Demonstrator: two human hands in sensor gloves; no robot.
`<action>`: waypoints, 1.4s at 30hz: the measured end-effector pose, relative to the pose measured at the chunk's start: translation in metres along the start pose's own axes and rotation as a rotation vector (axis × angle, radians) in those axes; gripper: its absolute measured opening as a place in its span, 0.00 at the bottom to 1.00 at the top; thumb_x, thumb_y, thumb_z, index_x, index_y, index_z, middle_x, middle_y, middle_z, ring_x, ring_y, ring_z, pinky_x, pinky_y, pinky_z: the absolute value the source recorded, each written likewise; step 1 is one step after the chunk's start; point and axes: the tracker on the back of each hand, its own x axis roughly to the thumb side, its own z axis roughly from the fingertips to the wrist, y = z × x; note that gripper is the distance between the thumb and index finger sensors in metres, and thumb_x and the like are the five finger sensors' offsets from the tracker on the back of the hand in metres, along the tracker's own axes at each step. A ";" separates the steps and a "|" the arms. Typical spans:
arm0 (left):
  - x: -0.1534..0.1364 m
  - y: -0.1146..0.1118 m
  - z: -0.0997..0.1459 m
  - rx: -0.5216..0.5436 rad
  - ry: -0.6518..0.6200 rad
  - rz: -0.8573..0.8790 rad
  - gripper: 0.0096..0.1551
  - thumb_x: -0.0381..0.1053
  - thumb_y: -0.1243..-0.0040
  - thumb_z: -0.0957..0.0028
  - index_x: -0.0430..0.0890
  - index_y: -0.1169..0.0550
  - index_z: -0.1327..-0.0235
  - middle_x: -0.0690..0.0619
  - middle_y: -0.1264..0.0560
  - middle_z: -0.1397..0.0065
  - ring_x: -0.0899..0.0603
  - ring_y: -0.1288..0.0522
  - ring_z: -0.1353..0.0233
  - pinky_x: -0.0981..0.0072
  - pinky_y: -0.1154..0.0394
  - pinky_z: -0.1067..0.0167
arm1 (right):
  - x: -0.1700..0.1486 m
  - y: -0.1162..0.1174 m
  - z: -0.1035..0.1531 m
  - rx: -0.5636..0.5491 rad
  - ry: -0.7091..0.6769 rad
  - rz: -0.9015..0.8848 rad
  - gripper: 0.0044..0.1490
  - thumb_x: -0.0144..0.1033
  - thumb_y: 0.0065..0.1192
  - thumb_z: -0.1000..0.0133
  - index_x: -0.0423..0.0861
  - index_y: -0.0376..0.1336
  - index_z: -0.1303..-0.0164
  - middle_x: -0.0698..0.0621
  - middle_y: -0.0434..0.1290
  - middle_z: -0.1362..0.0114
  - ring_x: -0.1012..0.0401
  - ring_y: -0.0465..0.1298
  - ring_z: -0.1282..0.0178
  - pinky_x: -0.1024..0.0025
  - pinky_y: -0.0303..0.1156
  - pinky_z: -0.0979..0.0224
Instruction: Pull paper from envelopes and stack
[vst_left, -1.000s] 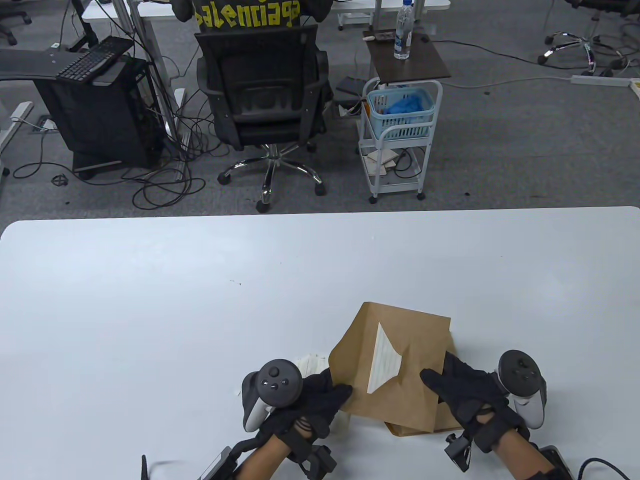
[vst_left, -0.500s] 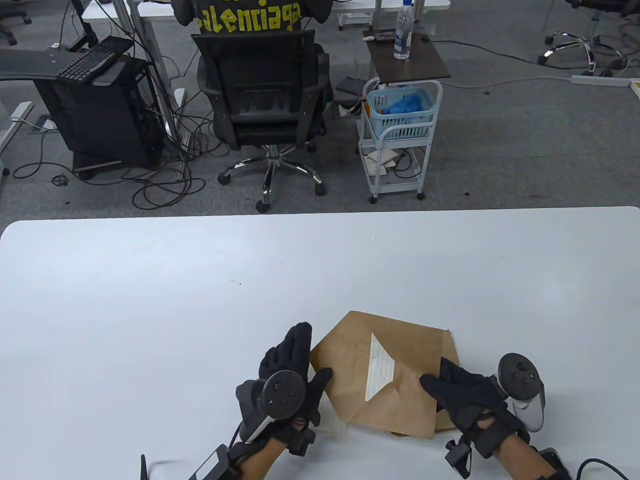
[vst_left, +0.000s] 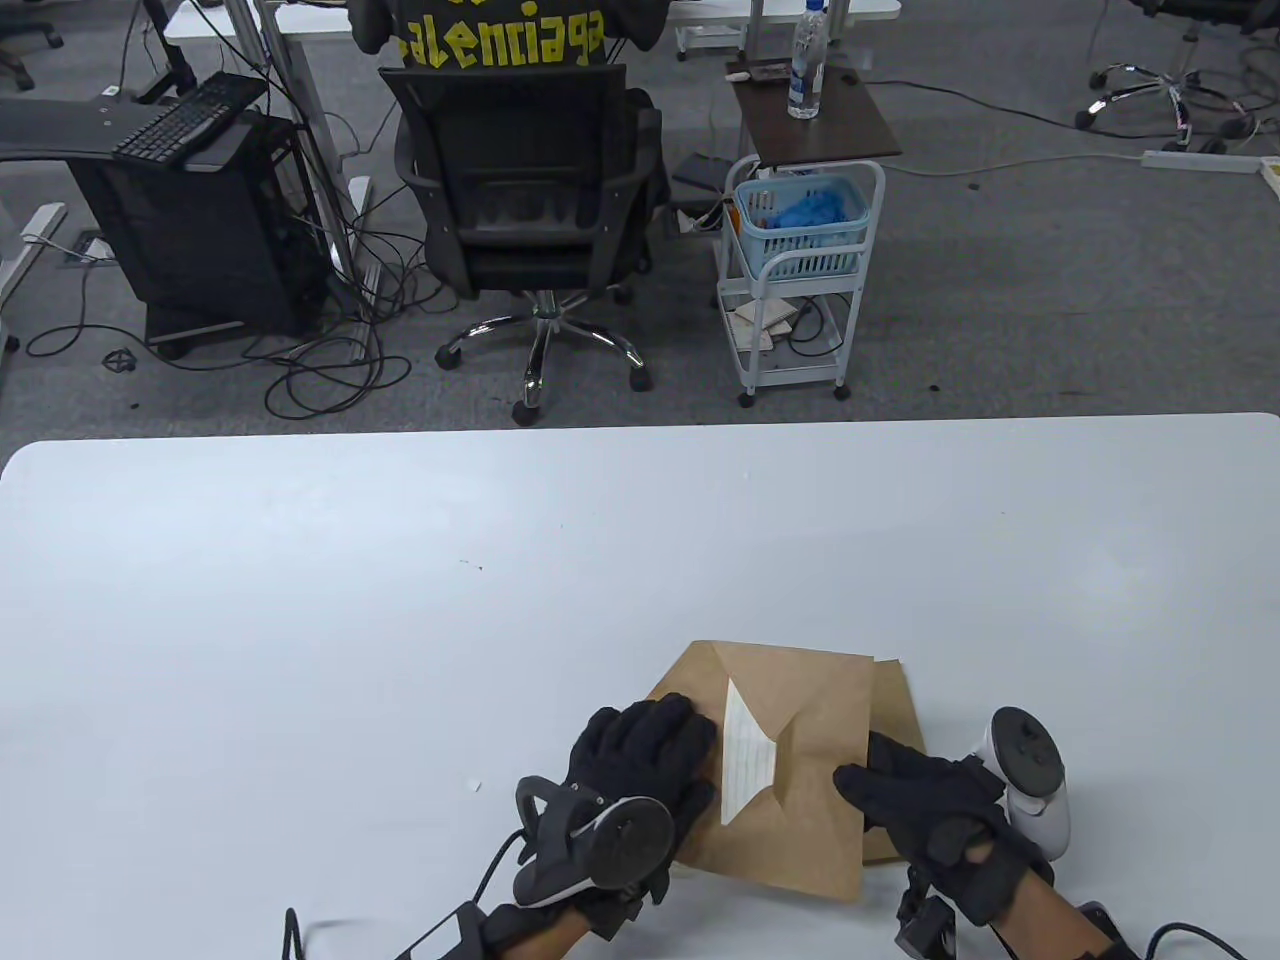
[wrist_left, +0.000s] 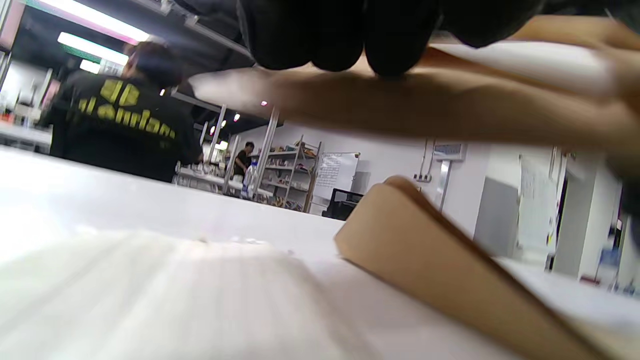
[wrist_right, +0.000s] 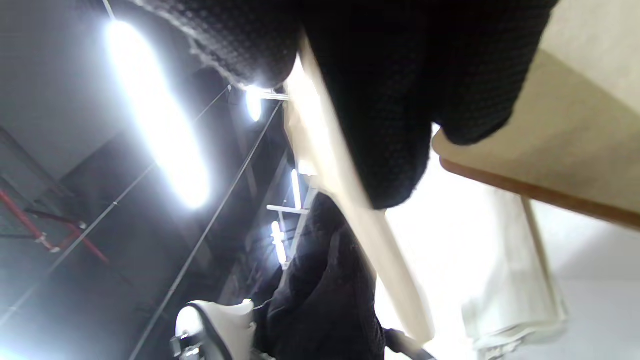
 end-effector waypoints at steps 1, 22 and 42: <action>-0.002 0.001 0.000 -0.006 0.013 0.041 0.30 0.57 0.46 0.46 0.53 0.27 0.29 0.46 0.37 0.19 0.35 0.34 0.20 0.34 0.45 0.25 | 0.000 0.000 0.000 0.004 0.003 -0.004 0.29 0.35 0.62 0.43 0.42 0.64 0.30 0.43 0.80 0.39 0.56 0.89 0.55 0.58 0.81 0.45; -0.026 -0.003 -0.004 -0.145 0.223 0.622 0.18 0.54 0.33 0.50 0.53 0.17 0.49 0.46 0.32 0.23 0.35 0.30 0.24 0.33 0.42 0.27 | 0.008 0.017 -0.003 0.053 -0.038 0.214 0.29 0.36 0.64 0.43 0.46 0.65 0.30 0.45 0.80 0.38 0.53 0.88 0.52 0.55 0.80 0.44; -0.122 0.032 0.005 -0.014 0.530 0.496 0.20 0.53 0.34 0.50 0.56 0.18 0.44 0.55 0.13 0.53 0.46 0.11 0.54 0.43 0.26 0.39 | 0.034 -0.064 0.025 -0.304 -0.116 0.133 0.29 0.36 0.64 0.43 0.44 0.66 0.31 0.45 0.81 0.40 0.54 0.89 0.54 0.56 0.81 0.45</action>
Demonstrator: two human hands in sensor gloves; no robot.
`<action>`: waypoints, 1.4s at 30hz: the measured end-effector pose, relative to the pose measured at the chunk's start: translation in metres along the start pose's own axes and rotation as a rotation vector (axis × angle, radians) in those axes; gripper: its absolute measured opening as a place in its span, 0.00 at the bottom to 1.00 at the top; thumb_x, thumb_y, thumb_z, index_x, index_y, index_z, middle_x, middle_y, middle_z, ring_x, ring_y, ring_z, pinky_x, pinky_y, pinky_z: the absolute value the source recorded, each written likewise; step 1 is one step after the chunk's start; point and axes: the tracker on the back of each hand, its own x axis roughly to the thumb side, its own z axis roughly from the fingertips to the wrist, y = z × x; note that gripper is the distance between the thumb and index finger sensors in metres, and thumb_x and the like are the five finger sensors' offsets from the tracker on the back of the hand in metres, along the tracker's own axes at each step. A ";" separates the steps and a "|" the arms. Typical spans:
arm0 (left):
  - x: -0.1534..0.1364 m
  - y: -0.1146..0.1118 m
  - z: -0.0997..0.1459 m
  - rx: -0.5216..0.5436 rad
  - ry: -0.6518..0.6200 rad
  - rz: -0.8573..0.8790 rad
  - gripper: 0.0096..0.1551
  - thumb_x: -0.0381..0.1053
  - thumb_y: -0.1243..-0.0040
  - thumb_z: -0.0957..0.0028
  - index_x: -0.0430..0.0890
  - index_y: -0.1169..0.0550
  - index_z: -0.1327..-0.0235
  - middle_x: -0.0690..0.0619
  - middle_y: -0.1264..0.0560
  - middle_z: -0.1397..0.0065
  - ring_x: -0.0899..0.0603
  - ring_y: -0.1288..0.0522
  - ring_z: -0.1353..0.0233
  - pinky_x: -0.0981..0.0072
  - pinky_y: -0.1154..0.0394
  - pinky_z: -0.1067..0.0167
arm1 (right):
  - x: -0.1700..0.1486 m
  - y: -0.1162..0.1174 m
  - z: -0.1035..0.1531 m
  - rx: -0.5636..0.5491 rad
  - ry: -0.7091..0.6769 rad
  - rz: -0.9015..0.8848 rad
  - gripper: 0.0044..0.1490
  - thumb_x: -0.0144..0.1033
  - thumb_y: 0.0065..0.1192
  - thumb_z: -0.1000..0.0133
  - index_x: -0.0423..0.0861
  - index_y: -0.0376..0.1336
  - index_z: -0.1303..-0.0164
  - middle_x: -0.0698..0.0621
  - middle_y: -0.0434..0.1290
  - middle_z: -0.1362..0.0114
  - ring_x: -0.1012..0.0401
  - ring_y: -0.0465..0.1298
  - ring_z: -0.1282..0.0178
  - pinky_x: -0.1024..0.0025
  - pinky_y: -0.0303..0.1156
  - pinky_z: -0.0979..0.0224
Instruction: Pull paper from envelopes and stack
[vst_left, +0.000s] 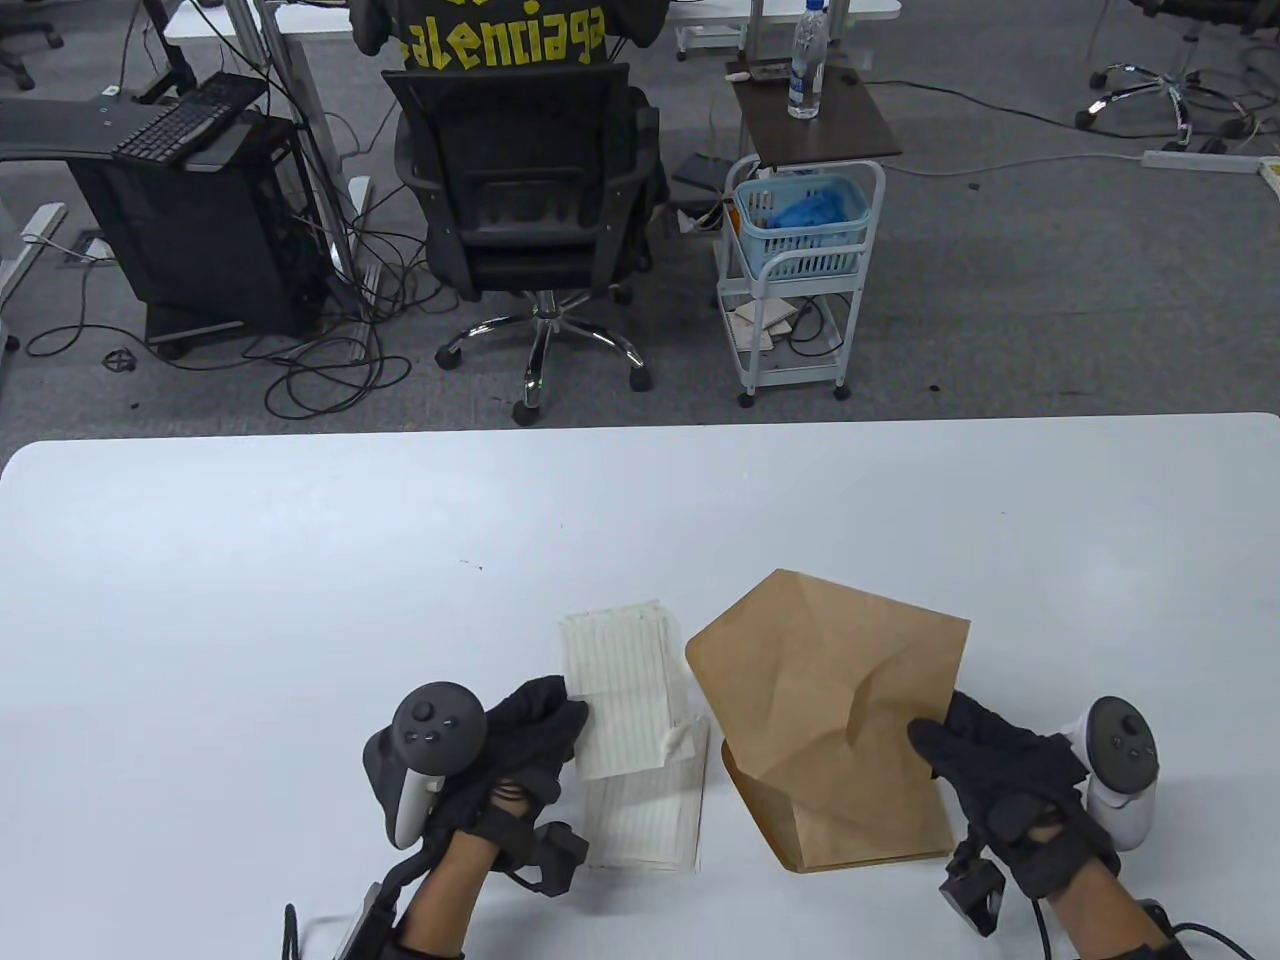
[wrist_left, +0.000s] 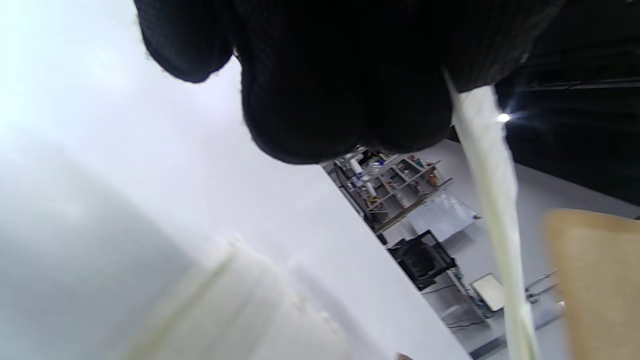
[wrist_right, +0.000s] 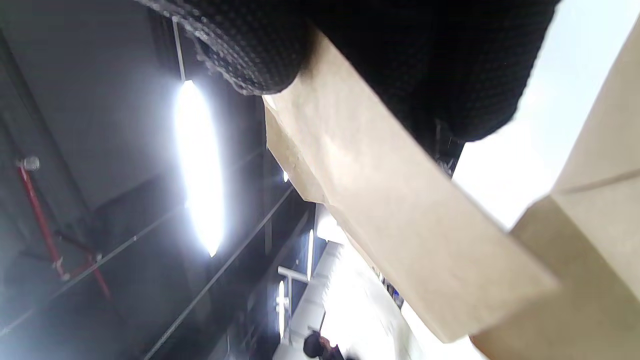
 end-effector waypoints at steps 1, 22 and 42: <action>-0.002 0.000 -0.001 -0.016 0.015 -0.020 0.20 0.53 0.33 0.50 0.55 0.18 0.44 0.55 0.13 0.53 0.46 0.11 0.54 0.43 0.26 0.39 | 0.000 -0.004 0.000 -0.015 0.001 -0.007 0.29 0.36 0.64 0.43 0.44 0.66 0.31 0.45 0.81 0.40 0.54 0.89 0.54 0.56 0.81 0.45; 0.020 -0.058 0.001 -0.202 -0.075 -0.743 0.27 0.52 0.32 0.50 0.58 0.23 0.34 0.55 0.12 0.54 0.46 0.11 0.54 0.43 0.26 0.39 | -0.007 -0.013 -0.001 -0.050 0.037 0.032 0.30 0.35 0.63 0.43 0.40 0.65 0.31 0.43 0.81 0.40 0.54 0.89 0.54 0.56 0.80 0.45; 0.033 -0.057 0.008 -0.182 -0.145 -0.827 0.35 0.63 0.42 0.49 0.58 0.31 0.25 0.45 0.33 0.20 0.32 0.32 0.21 0.33 0.45 0.25 | -0.007 -0.007 -0.001 -0.024 0.043 0.037 0.30 0.36 0.63 0.43 0.40 0.65 0.32 0.42 0.81 0.41 0.54 0.89 0.54 0.56 0.80 0.45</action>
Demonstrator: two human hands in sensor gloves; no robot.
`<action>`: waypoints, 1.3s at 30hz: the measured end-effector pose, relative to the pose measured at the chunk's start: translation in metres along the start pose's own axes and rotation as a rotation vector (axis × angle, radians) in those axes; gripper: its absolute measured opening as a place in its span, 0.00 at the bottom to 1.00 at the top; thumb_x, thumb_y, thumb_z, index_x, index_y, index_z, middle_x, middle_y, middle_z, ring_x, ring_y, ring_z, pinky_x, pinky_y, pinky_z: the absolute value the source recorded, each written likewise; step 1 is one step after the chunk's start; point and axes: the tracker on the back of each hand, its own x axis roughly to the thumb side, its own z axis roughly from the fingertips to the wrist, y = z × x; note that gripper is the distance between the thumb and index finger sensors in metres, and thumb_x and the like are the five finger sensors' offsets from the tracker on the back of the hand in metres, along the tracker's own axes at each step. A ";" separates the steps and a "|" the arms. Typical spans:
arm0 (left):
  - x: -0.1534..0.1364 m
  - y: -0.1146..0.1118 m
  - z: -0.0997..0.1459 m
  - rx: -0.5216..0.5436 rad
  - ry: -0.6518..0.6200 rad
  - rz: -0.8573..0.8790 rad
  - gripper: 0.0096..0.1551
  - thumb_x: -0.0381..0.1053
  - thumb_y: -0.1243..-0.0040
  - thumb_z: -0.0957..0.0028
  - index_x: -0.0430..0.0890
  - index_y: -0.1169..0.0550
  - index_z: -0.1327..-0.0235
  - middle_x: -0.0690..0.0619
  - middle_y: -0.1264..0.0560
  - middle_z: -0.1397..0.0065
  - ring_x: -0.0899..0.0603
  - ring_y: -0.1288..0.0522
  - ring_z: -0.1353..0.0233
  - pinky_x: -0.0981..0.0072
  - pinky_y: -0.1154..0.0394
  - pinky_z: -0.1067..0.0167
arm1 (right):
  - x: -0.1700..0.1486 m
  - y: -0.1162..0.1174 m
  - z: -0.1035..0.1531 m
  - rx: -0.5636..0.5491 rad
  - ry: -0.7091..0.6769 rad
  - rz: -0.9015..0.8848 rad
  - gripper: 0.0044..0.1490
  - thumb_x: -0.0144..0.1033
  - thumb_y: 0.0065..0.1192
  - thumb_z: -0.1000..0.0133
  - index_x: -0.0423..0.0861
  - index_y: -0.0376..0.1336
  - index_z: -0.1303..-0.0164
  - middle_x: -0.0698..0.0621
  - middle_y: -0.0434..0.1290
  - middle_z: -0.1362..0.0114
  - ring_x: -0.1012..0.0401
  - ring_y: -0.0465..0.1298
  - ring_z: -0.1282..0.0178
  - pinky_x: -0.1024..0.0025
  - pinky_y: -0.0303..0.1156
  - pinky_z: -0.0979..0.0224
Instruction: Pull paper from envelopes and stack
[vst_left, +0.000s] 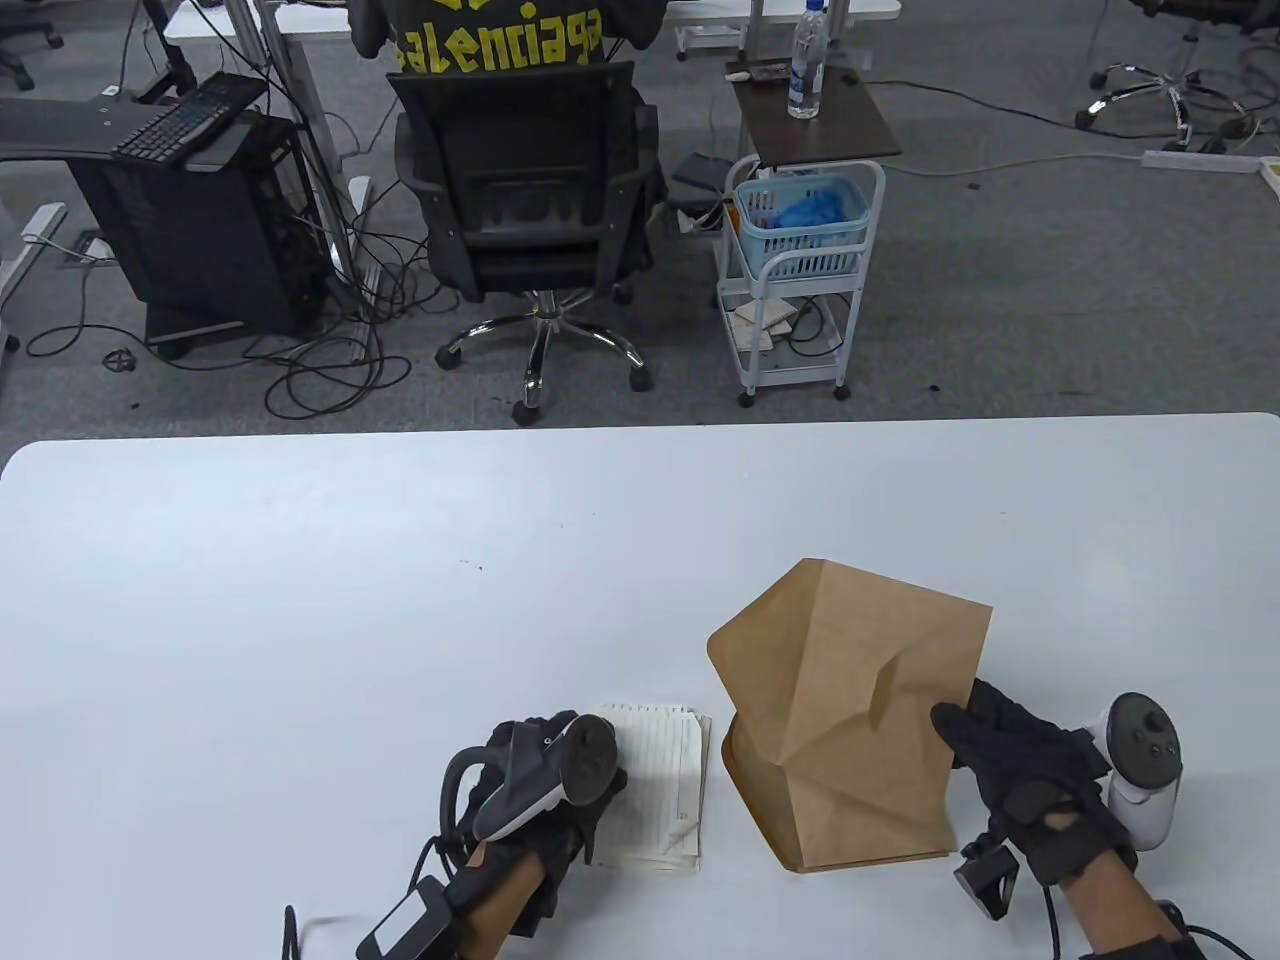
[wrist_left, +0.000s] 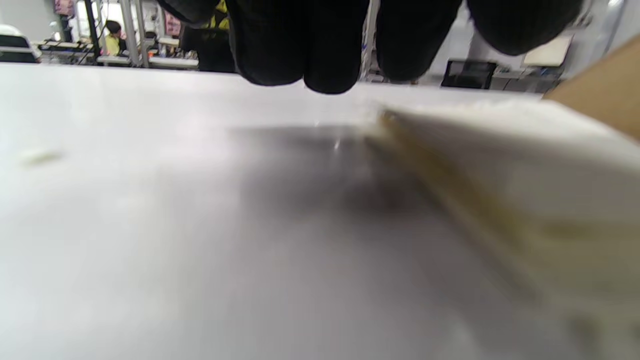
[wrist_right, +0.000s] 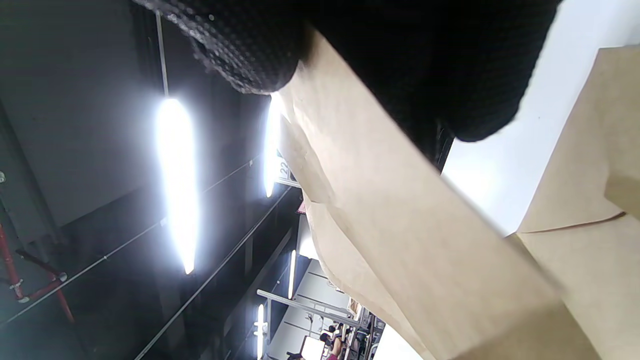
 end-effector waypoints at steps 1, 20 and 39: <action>0.000 0.005 0.001 0.028 -0.007 -0.005 0.37 0.63 0.43 0.49 0.59 0.33 0.24 0.45 0.35 0.18 0.32 0.34 0.20 0.32 0.46 0.24 | 0.000 0.000 0.000 0.000 0.002 -0.005 0.30 0.36 0.63 0.43 0.39 0.65 0.31 0.42 0.81 0.41 0.54 0.89 0.54 0.56 0.80 0.45; -0.030 0.007 0.018 0.249 0.014 -0.282 0.49 0.71 0.48 0.51 0.66 0.53 0.20 0.48 0.62 0.13 0.31 0.62 0.13 0.33 0.67 0.23 | -0.002 0.006 -0.001 0.059 0.066 -0.021 0.32 0.36 0.64 0.43 0.37 0.64 0.31 0.42 0.82 0.43 0.56 0.89 0.57 0.58 0.82 0.48; -0.022 -0.003 0.022 0.197 0.001 -0.259 0.47 0.70 0.48 0.51 0.65 0.51 0.20 0.47 0.59 0.13 0.31 0.60 0.13 0.33 0.66 0.23 | -0.031 0.014 -0.018 0.056 0.288 0.392 0.55 0.29 0.70 0.47 0.38 0.37 0.22 0.40 0.77 0.40 0.61 0.88 0.64 0.59 0.82 0.49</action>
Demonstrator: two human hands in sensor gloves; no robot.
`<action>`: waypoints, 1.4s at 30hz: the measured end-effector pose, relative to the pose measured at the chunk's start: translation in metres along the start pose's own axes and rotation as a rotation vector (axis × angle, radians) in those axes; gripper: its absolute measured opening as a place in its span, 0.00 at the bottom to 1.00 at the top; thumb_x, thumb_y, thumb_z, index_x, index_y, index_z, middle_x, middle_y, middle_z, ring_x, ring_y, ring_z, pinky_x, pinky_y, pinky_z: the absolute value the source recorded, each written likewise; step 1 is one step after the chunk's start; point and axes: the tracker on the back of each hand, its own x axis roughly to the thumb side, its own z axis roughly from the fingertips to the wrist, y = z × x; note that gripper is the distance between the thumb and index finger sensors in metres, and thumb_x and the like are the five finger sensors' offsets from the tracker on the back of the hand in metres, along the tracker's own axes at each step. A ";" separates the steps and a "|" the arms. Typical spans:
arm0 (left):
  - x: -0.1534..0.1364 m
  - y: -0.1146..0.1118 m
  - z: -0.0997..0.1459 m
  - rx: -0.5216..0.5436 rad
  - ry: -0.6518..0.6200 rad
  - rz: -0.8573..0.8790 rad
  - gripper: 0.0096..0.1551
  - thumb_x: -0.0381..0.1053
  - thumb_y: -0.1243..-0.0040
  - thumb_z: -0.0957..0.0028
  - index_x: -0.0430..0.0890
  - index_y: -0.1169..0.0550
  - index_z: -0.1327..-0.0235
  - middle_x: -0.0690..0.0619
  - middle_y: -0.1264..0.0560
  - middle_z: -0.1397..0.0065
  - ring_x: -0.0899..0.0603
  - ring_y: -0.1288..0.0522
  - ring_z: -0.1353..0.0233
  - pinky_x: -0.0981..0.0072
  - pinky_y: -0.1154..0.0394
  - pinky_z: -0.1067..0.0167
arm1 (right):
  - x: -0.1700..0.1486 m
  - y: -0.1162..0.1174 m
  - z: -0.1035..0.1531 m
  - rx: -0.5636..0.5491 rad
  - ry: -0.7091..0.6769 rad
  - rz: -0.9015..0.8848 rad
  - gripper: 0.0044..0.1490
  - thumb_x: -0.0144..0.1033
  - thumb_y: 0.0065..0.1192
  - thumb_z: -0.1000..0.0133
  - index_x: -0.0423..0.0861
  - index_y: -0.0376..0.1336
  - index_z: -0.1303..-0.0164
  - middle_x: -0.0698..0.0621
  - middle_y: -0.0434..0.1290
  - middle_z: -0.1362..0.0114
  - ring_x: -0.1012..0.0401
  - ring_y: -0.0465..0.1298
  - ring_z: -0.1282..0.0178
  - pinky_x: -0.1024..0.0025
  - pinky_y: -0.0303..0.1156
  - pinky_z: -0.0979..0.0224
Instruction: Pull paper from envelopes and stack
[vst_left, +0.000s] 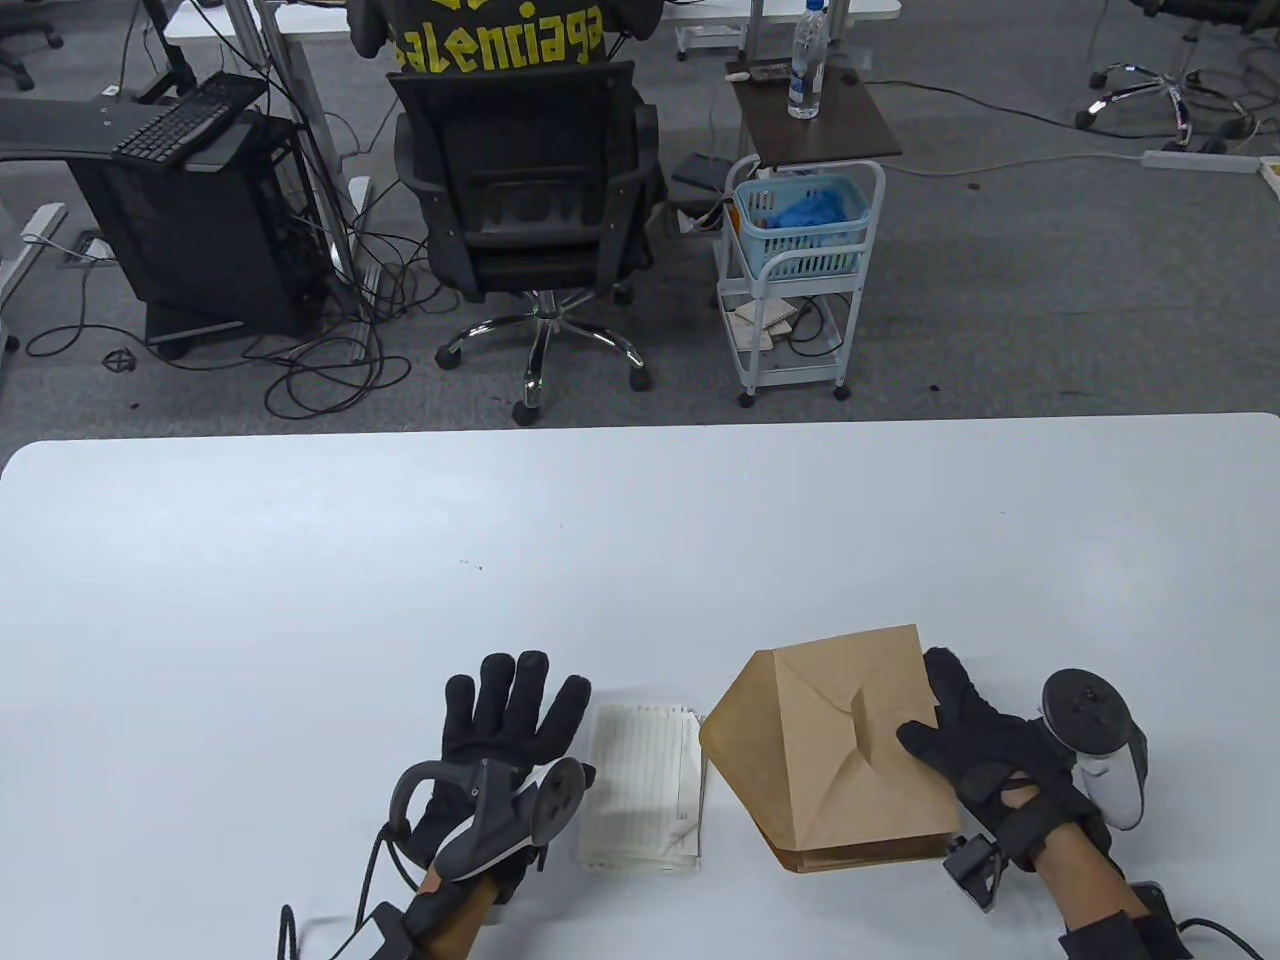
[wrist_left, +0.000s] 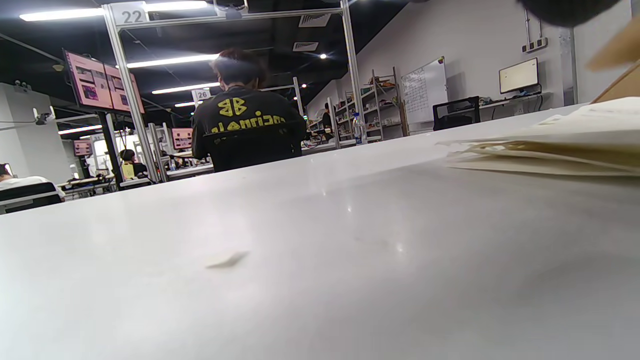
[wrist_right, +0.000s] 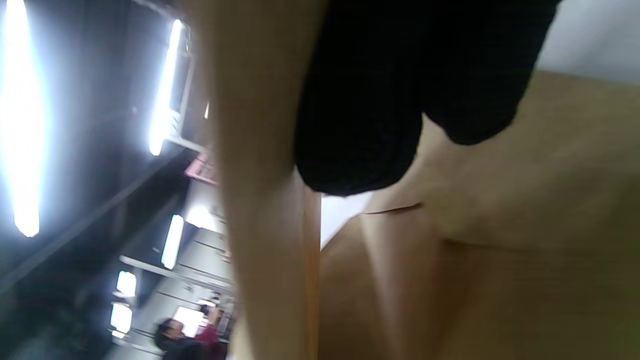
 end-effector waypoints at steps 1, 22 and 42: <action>0.000 0.000 0.000 -0.005 -0.001 0.000 0.47 0.70 0.48 0.51 0.65 0.51 0.20 0.47 0.59 0.13 0.32 0.60 0.12 0.33 0.66 0.23 | 0.001 0.002 -0.001 -0.008 -0.001 0.064 0.56 0.29 0.70 0.47 0.41 0.36 0.22 0.40 0.77 0.39 0.62 0.88 0.64 0.60 0.82 0.48; 0.006 -0.001 0.001 -0.009 -0.012 -0.009 0.47 0.70 0.48 0.51 0.65 0.51 0.20 0.46 0.58 0.13 0.31 0.59 0.13 0.33 0.65 0.22 | 0.016 0.046 -0.003 -0.067 -0.032 1.046 0.34 0.46 0.70 0.47 0.47 0.68 0.30 0.35 0.71 0.31 0.49 0.81 0.46 0.43 0.71 0.34; 0.005 -0.001 0.001 0.000 -0.006 0.003 0.47 0.70 0.48 0.51 0.65 0.51 0.20 0.46 0.59 0.13 0.32 0.59 0.12 0.33 0.66 0.22 | 0.057 0.038 0.032 -0.155 -0.359 1.121 0.57 0.67 0.53 0.45 0.48 0.37 0.15 0.34 0.37 0.14 0.33 0.39 0.15 0.24 0.40 0.25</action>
